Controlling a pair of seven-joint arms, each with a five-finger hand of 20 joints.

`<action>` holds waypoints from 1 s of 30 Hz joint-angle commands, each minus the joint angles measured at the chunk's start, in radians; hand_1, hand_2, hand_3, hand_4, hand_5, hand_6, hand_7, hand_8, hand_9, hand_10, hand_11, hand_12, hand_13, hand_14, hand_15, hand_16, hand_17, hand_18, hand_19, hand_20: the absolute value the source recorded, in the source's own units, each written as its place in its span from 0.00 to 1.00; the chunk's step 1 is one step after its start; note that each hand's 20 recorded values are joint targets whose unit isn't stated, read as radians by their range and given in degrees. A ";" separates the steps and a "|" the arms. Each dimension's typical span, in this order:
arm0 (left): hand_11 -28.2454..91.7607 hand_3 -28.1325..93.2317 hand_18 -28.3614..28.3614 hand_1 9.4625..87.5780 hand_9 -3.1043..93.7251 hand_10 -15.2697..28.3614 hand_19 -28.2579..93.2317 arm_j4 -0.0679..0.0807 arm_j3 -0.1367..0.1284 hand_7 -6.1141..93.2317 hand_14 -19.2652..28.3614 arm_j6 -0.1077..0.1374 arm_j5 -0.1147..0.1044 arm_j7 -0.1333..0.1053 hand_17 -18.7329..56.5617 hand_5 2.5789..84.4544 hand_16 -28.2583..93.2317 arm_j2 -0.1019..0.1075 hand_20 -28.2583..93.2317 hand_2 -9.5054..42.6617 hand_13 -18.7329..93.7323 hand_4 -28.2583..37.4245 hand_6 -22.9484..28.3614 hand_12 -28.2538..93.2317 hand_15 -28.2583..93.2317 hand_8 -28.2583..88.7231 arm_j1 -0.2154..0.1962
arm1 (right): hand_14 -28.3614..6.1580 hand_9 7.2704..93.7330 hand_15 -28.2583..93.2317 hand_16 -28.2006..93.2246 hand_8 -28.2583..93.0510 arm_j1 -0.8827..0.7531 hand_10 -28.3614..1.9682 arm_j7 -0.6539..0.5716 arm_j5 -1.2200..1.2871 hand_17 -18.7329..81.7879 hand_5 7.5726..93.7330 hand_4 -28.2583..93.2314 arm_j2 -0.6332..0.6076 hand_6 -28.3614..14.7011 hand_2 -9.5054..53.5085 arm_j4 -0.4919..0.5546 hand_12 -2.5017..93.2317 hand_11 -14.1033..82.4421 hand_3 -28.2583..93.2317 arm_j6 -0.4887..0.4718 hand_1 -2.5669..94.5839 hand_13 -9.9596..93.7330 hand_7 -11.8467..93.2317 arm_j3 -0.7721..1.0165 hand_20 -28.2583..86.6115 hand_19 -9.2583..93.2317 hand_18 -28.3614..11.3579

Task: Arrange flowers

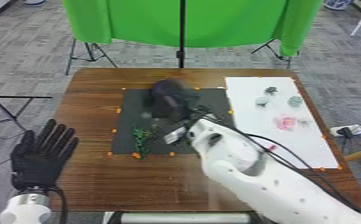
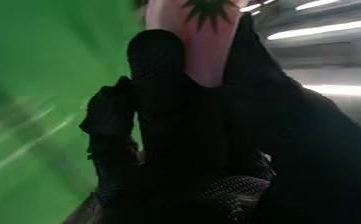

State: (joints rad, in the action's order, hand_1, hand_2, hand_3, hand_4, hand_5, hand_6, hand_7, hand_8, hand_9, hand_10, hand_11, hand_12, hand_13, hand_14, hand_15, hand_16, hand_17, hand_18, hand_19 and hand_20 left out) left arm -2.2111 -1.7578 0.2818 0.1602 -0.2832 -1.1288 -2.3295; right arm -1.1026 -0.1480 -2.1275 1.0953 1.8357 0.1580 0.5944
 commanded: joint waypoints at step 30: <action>0.40 0.86 0.72 0.20 0.42 0.70 0.48 -0.039 0.028 0.18 0.71 0.164 -0.042 0.008 0.18 0.52 0.19 0.047 0.37 0.50 0.41 0.00 0.63 0.32 0.53 0.17 0.019 | 0.52 0.65 0.70 0.55 0.18 -0.013 0.48 -0.269 -0.120 0.48 0.66 0.00 0.310 0.60 0.00 -0.278 0.21 0.33 0.82 -0.123 0.61 0.68 0.31 -0.100 0.68 0.91 0.16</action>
State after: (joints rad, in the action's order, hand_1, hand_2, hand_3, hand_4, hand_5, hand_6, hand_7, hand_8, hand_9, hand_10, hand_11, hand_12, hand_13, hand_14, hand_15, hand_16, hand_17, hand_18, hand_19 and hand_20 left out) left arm -2.2591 -1.7344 0.4642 0.1245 -0.2820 -1.0811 -2.3036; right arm -1.1158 -0.3743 -2.2428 1.3984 1.5535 0.0156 0.4927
